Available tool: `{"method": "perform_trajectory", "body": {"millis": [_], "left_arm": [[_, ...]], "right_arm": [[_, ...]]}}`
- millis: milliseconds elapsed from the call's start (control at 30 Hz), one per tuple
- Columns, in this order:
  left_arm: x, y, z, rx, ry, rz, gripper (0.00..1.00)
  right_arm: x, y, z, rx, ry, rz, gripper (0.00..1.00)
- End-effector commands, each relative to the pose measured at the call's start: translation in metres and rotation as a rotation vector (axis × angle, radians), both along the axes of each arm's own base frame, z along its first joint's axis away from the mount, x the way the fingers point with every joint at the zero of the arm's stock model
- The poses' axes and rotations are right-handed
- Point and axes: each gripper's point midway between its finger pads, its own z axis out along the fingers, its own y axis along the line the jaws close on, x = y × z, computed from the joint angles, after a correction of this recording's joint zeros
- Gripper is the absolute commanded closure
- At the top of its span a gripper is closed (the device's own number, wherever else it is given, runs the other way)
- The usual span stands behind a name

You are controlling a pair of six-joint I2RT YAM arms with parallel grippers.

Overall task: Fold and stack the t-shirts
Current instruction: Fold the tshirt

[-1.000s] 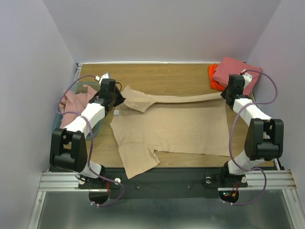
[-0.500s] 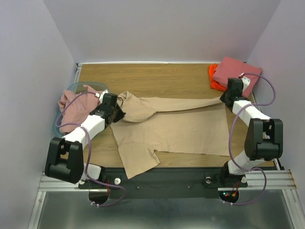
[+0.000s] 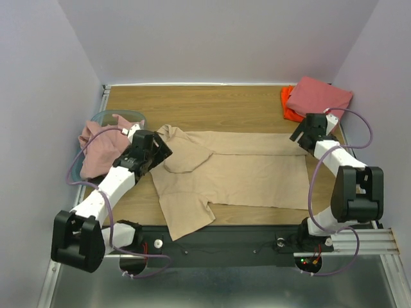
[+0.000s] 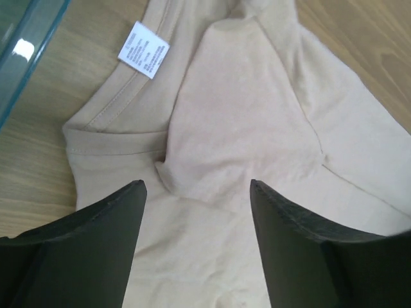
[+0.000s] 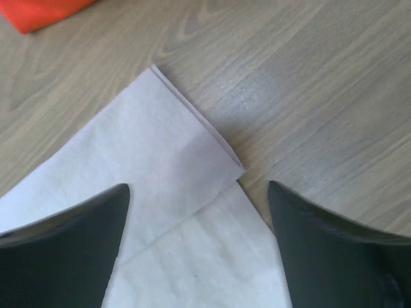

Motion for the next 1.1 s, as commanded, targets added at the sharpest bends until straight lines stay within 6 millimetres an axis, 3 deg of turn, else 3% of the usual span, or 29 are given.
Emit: {"method": "perform_trajectory", "body": {"millis": [0, 100, 167, 200, 233, 433, 533, 600, 667, 833, 1067], "left_arm": [[0.015, -0.007, 0.055, -0.002, -0.153, -0.018, 0.16], [0.035, -0.02, 0.076, 0.0, -0.209, -0.058, 0.13], [0.053, -0.034, 0.074, -0.005, -0.205, -0.106, 0.11], [0.073, -0.047, 0.074, -0.014, -0.231, -0.156, 0.11], [0.073, -0.047, 0.074, -0.008, -0.232, -0.161, 0.11], [0.142, -0.077, 0.028, 0.028, -0.132, -0.221, 0.1], [0.165, -0.077, 0.001, 0.062, -0.077, -0.21, 0.11], [0.169, -0.067, -0.016, 0.099, -0.02, -0.17, 0.11], [0.175, -0.05, -0.034, 0.152, 0.013, -0.082, 0.11], [0.18, -0.034, -0.073, 0.128, 0.092, -0.027, 0.11], [0.21, -0.036, -0.07, 0.112, 0.086, -0.03, 0.11]], "right_arm": [[0.015, 0.001, 0.06, 0.001, -0.146, 0.014, 0.0], [0.025, 0.027, 0.074, 0.091, -0.195, 0.137, 0.0], [0.038, 0.051, 0.072, 0.17, -0.2, 0.253, 0.0], [0.047, 0.063, 0.064, 0.215, -0.185, 0.306, 0.0], [0.047, 0.067, 0.064, 0.221, -0.184, 0.323, 0.0], [0.074, 0.082, 0.025, 0.234, -0.09, 0.409, 0.0], [0.084, 0.079, -0.003, 0.233, -0.03, 0.403, 0.0], [0.085, 0.079, -0.025, 0.239, 0.019, 0.398, 0.0], [0.086, 0.078, -0.034, 0.233, 0.04, 0.413, 0.0], [0.089, 0.06, -0.053, 0.167, 0.088, 0.347, 0.0], [0.106, 0.043, -0.059, 0.092, 0.094, 0.285, 0.0]]}}
